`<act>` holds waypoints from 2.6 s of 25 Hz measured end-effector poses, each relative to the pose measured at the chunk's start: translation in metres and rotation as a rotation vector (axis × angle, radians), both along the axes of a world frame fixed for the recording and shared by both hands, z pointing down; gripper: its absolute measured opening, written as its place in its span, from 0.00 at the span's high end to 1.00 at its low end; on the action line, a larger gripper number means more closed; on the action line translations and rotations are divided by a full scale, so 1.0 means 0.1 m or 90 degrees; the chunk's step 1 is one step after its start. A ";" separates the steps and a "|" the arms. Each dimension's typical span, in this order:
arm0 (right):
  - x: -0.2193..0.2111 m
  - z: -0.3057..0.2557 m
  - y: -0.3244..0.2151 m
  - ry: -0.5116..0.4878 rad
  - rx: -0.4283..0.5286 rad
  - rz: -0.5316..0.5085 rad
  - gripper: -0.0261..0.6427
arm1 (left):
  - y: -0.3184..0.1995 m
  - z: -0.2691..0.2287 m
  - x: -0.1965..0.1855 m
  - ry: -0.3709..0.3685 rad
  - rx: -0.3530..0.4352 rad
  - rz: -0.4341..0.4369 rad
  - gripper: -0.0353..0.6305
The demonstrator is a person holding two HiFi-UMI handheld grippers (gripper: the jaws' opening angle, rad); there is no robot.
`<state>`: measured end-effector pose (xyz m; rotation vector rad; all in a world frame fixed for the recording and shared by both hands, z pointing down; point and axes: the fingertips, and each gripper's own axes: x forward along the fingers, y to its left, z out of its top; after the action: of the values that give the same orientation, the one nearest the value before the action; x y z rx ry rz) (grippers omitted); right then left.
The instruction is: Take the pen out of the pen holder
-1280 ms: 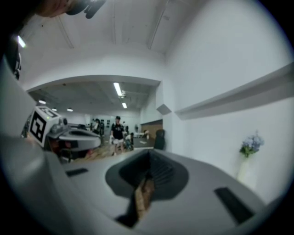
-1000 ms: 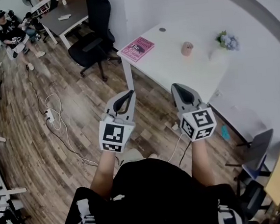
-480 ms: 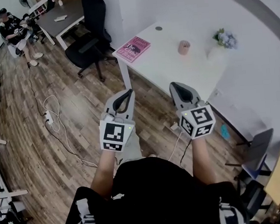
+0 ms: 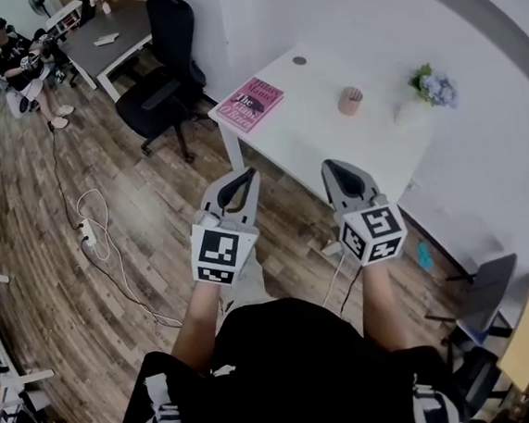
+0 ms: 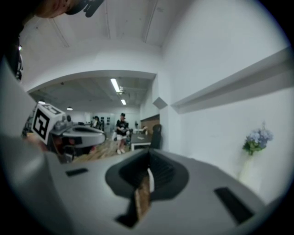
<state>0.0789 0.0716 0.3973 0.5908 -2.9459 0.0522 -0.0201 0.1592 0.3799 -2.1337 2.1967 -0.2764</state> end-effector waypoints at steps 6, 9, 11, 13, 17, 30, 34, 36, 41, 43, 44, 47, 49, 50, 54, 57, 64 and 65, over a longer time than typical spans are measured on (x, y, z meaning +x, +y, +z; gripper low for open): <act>-0.36 -0.01 -0.41 0.010 -0.001 0.016 0.91 | -0.45 -0.02 -0.38 0.007 -0.002 0.019 0.91; -0.54 -0.04 -0.64 0.014 -0.003 0.031 0.91 | -0.69 -0.05 -0.59 0.009 -0.004 0.032 0.91; -0.66 -0.04 -0.78 0.017 -0.004 0.041 0.91 | -0.84 -0.05 -0.73 0.009 -0.007 0.042 0.91; -0.80 -0.05 -0.90 0.020 -0.006 0.048 0.91 | -0.98 -0.06 -0.88 0.012 -0.011 0.048 0.91; -1.12 -0.11 -1.12 0.026 -0.010 0.059 0.91 | -1.22 -0.11 -1.21 0.015 -0.015 0.061 0.91; -1.84 0.00 -1.51 0.040 -0.025 0.102 0.91 | -1.66 0.00 -2.01 0.029 -0.027 0.104 0.91; -1.95 0.01 -1.59 0.034 -0.025 0.107 0.91 | -1.79 0.06 -2.06 0.025 -0.036 0.119 0.91; -1.95 0.05 -1.66 0.035 -0.027 0.114 0.91 | -1.86 0.09 -2.04 0.023 -0.040 0.128 0.91; -1.80 0.11 -1.86 0.036 -0.039 0.143 0.91 | -2.06 0.15 -1.95 0.022 -0.050 0.151 0.91; -1.72 0.12 -1.95 0.034 -0.043 0.155 0.91 | -2.17 0.17 -1.89 0.023 -0.054 0.160 0.91; -1.67 0.13 -2.00 0.034 -0.044 0.161 0.91 | -2.24 0.18 -1.86 0.023 -0.056 0.166 0.91; -1.53 0.12 -2.18 0.036 -0.045 0.177 0.91 | -2.45 0.17 -1.71 0.021 -0.056 0.186 0.91; -1.43 0.13 -2.30 0.039 -0.046 0.186 0.91 | -2.59 0.16 -1.59 0.018 -0.055 0.200 0.91; -1.38 0.14 -2.35 0.040 -0.046 0.190 0.91 | -2.65 0.16 -1.54 0.017 -0.054 0.207 0.91; -1.20 0.19 -2.57 0.042 -0.048 0.207 0.91 | -2.91 0.18 -1.35 0.016 -0.055 0.225 0.91; -1.06 0.24 -2.73 0.047 -0.054 0.218 0.91 | -3.10 0.22 -1.21 0.012 -0.062 0.239 0.91; -0.74 0.31 -3.10 0.034 -0.068 0.237 0.91 | -3.46 0.26 -0.87 -0.026 -0.071 0.255 0.91; -0.71 0.32 -3.14 0.032 -0.068 0.238 0.91 | -3.50 0.27 -0.84 -0.029 -0.073 0.255 0.91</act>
<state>0.0082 -0.2428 0.4292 1.0969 -2.7224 0.2276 -0.1038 -0.1906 0.4072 -2.5333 1.7126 -0.4236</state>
